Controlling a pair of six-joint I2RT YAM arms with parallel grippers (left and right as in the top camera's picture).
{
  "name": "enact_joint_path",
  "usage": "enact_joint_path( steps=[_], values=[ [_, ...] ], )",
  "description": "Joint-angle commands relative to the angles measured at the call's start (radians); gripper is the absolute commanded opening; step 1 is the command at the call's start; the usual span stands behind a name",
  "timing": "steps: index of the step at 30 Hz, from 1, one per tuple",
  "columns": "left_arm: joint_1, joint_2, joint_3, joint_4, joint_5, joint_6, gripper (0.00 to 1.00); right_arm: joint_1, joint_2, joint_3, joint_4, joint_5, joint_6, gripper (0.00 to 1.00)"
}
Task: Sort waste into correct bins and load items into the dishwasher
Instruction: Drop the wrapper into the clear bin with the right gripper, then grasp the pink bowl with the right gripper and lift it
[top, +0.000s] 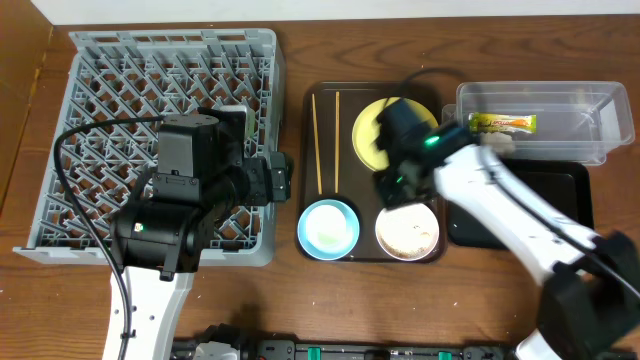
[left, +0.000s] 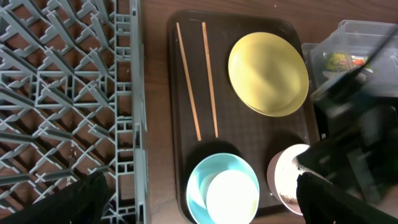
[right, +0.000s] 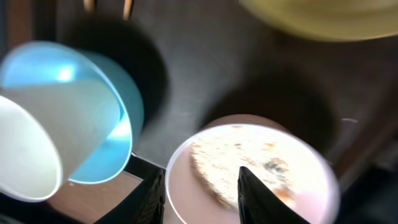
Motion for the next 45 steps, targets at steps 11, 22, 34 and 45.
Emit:
enact_joint_path(
  steps=[11, 22, 34, 45],
  values=[
    [-0.002, 0.002, 0.019, -0.001, 0.013, 0.013, 0.97, 0.104, 0.219, -0.023, 0.017, 0.128, -0.008, 0.10],
    [-0.002, 0.002, 0.019, -0.001, 0.013, 0.013, 0.97, 0.048, 0.147, -0.004, 0.041, 0.113, -0.005, 0.01],
    [-0.002, 0.002, 0.019, -0.001, 0.013, 0.013, 0.97, -0.246, -0.146, -0.005, 0.068, -0.313, 0.153, 0.01],
    [-0.002, 0.002, 0.019, -0.001, 0.013, 0.013, 0.97, -0.681, -0.153, -0.228, 0.182, -0.940, -0.093, 0.01]
  ],
)
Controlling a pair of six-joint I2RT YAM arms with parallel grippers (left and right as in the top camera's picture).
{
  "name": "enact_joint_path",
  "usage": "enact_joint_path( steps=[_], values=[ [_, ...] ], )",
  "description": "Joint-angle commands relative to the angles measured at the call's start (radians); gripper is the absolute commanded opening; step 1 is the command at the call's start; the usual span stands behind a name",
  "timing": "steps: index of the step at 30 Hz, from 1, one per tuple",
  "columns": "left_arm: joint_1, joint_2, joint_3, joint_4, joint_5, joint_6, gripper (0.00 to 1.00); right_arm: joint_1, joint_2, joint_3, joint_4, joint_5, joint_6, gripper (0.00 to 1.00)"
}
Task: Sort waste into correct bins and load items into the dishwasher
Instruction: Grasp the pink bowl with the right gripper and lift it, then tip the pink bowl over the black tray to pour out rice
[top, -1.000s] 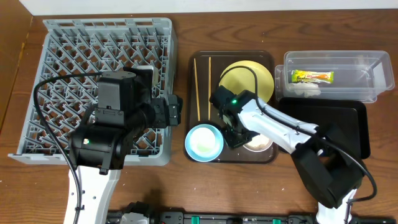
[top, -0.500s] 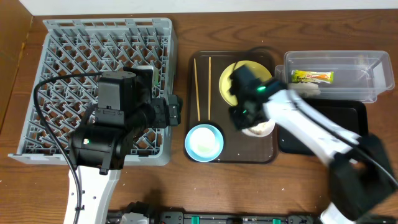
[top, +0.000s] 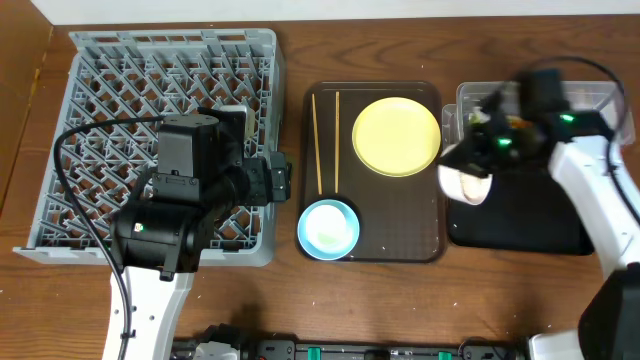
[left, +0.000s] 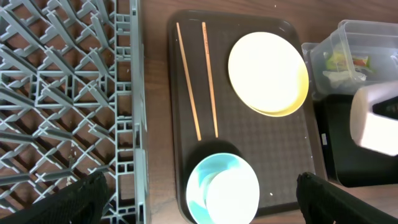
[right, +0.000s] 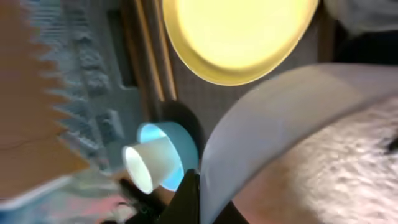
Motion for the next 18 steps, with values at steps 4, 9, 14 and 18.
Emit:
enact_joint_path(
  steps=[4, 9, 14, 18],
  values=[
    [-0.002, 0.002, 0.019, -0.001, 0.013, 0.013, 0.97, -0.234, -0.005, -0.197, 0.148, -0.494, -0.166, 0.01],
    [-0.002, 0.002, 0.019, -0.001, 0.013, 0.013, 0.97, -0.377, -0.005, -0.319, 0.281, -0.647, -0.208, 0.01],
    [-0.002, 0.002, 0.019, -0.001, 0.013, 0.013, 0.97, -0.466, -0.005, -0.383, 0.315, -0.765, -0.306, 0.01],
    [-0.002, 0.002, 0.019, -0.001, 0.013, 0.013, 0.97, -0.470, -0.005, -0.384, 0.315, -0.813, -0.356, 0.01]
  ],
)
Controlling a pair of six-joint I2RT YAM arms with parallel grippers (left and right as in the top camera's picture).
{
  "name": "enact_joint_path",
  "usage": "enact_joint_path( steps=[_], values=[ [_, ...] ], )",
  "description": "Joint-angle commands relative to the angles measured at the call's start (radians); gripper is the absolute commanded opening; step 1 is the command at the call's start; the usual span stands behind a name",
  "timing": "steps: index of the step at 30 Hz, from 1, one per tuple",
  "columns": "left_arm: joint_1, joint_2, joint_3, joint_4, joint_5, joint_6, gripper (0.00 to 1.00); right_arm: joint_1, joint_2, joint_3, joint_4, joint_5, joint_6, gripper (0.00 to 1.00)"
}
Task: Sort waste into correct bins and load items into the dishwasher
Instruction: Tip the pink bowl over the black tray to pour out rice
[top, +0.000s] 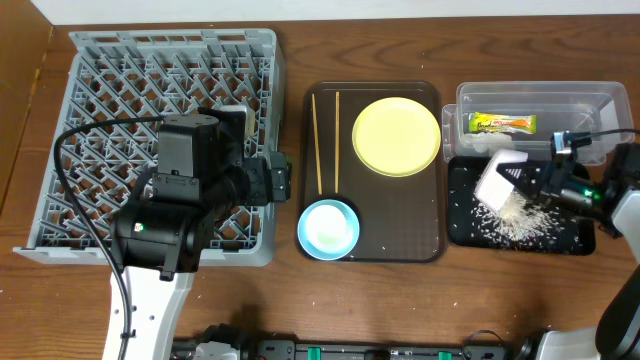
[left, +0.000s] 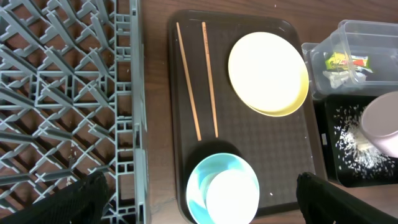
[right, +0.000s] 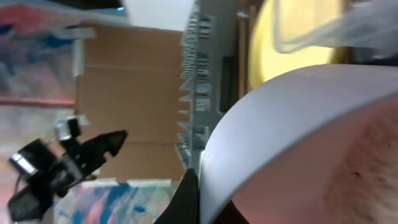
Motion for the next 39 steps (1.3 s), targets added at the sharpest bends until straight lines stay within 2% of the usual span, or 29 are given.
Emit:
enact_joint_path(
  steps=[1, 17, 19, 21, 22, 23, 27, 30, 31, 33, 37, 39],
  values=[
    [-0.002, 0.002, 0.019, -0.002, 0.013, 0.013, 0.97, -0.009, -0.005, -0.003, 0.004, -0.131, -0.100, 0.01],
    [-0.002, 0.002, 0.019, -0.002, 0.013, 0.013, 0.97, -0.009, -0.005, -0.003, 0.007, -0.128, -0.149, 0.01],
    [-0.002, 0.002, 0.019, -0.002, 0.013, 0.013, 0.97, -0.009, -0.004, -0.003, 0.004, -0.060, -0.129, 0.01],
    [-0.002, 0.002, 0.019, -0.001, 0.013, 0.013, 0.97, -0.009, -0.004, -0.003, -0.019, 0.083, -0.014, 0.01],
    [-0.002, 0.002, 0.019, -0.002, 0.013, 0.013, 0.97, -0.007, -0.004, -0.004, -0.027, -0.001, -0.043, 0.01],
    [-0.002, 0.002, 0.019, -0.002, 0.013, 0.013, 0.97, -0.002, -0.005, -0.001, -0.031, -0.130, -0.151, 0.01],
    [-0.002, 0.002, 0.019, -0.002, 0.013, 0.013, 0.97, 0.003, -0.006, 0.000, -0.019, 0.034, -0.084, 0.01],
    [-0.002, 0.002, 0.019, -0.002, 0.013, 0.013, 0.97, 0.012, -0.006, 0.000, -0.018, -0.125, -0.201, 0.01],
    [-0.002, 0.002, 0.019, -0.002, 0.013, 0.013, 0.97, 0.014, -0.006, 0.001, -0.013, -0.098, -0.180, 0.01],
    [-0.002, 0.002, 0.019, -0.002, 0.013, 0.013, 0.97, 0.011, -0.006, 0.000, -0.010, 0.050, -0.042, 0.01],
    [-0.002, 0.002, 0.019, -0.002, 0.013, 0.013, 0.97, 0.015, -0.006, 0.001, -0.005, -0.070, -0.137, 0.01],
    [-0.002, 0.002, 0.019, -0.002, 0.013, 0.013, 0.97, 0.015, -0.006, 0.001, -0.004, 0.142, 0.076, 0.01]
  ],
)
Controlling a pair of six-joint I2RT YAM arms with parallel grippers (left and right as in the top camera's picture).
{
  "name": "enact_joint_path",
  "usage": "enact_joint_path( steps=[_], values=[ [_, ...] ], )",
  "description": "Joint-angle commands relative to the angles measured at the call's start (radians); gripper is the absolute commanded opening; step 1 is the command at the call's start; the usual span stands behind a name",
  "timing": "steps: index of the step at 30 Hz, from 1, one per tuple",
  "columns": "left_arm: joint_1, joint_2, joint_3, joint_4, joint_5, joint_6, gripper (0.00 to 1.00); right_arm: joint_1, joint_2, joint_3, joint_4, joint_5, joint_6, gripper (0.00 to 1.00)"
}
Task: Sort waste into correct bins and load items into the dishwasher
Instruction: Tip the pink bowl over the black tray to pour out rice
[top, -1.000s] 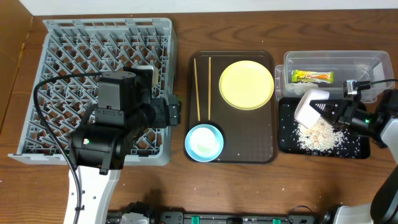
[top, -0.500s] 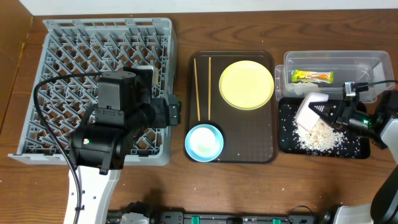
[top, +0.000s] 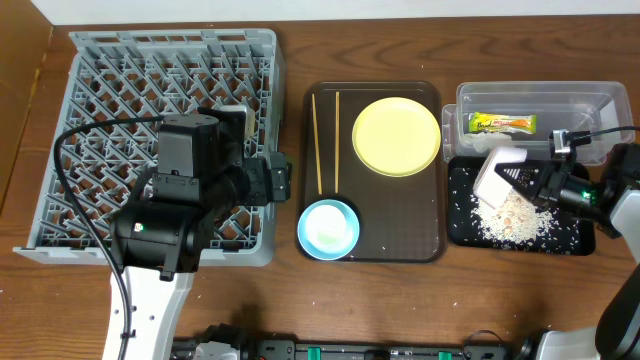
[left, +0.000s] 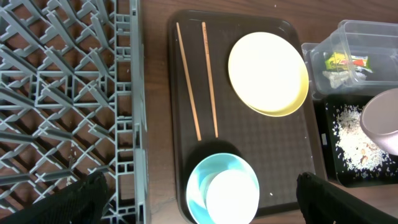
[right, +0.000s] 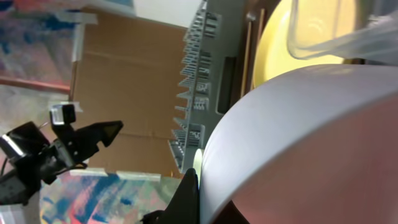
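My right gripper (top: 528, 182) is shut on the rim of a pink bowl (top: 497, 171), which it holds tipped on its side over the black bin (top: 574, 236). Loose rice (top: 512, 215) lies scattered in that bin. In the right wrist view the pink bowl (right: 311, 143) fills the frame, its inside smooth and bare, with the right gripper (right: 198, 186) pinching its edge. The left gripper (left: 205, 199) hangs open above the tray's front, over a blue bowl (left: 214, 180) that holds a white cup (left: 233, 193). A yellow plate (top: 396, 136) and two chopsticks (top: 318, 140) lie on the brown tray (top: 400, 245).
A grey dish rack (top: 120, 90) fills the left half of the table, under the left arm. A clear plastic bin (top: 580, 105) at the back right holds a yellow wrapper (top: 503, 124).
The tipped bowl has shifted slightly toward the back of the black bin. The rice heap under it now lies spread out, and the bowl's inside shows no rice. The left arm has not moved.
My right gripper first stood at the rice-filled pink bowl on the tray's front right. Then it held the bowl up at the tray's right edge, then tipped over the black bin with rice beneath it. Now the rice lies in the bin and the bowl looks bare.
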Motion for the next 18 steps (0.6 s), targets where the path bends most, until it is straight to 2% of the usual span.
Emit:
enact_joint_path(
  steps=[1, 4, 5, 6, 7, 10, 12, 13, 15, 17, 18],
  values=[
    [-0.002, 0.002, 0.019, -0.002, 0.013, 0.013, 0.97, 0.006, -0.006, 0.002, -0.004, 0.181, 0.193, 0.01],
    [-0.002, 0.002, 0.019, -0.002, 0.013, 0.013, 0.97, 0.015, -0.006, 0.002, 0.037, -0.108, -0.048, 0.01],
    [-0.002, 0.002, 0.019, -0.002, 0.013, 0.013, 0.97, 0.016, -0.006, 0.005, 0.036, -0.095, -0.024, 0.01],
    [-0.002, 0.002, 0.019, -0.002, 0.013, 0.013, 0.97, 0.014, -0.006, 0.008, 0.035, 0.032, 0.119, 0.01],
    [-0.002, 0.002, 0.019, -0.002, 0.013, 0.013, 0.97, 0.014, -0.006, 0.007, 0.034, 0.101, 0.183, 0.01],
    [-0.002, 0.002, 0.019, -0.002, 0.013, 0.013, 0.97, 0.027, -0.006, 0.008, 0.055, -0.055, 0.003, 0.01],
    [-0.002, 0.002, 0.019, -0.002, 0.013, 0.013, 0.97, 0.035, -0.006, 0.009, 0.045, 0.128, 0.226, 0.01],
    [-0.002, 0.002, 0.019, -0.002, 0.013, 0.013, 0.97, 0.035, -0.006, 0.008, 0.043, 0.126, 0.227, 0.01],
    [-0.002, 0.002, 0.019, -0.002, 0.013, 0.013, 0.97, 0.043, -0.006, 0.009, 0.091, -0.040, 0.098, 0.01],
    [-0.002, 0.002, 0.019, -0.002, 0.013, 0.013, 0.97, 0.054, -0.006, 0.010, 0.064, 0.078, 0.280, 0.01],
    [-0.002, 0.002, 0.019, -0.002, 0.013, 0.013, 0.97, 0.060, -0.006, 0.011, 0.068, 0.088, 0.286, 0.01]
  ],
)
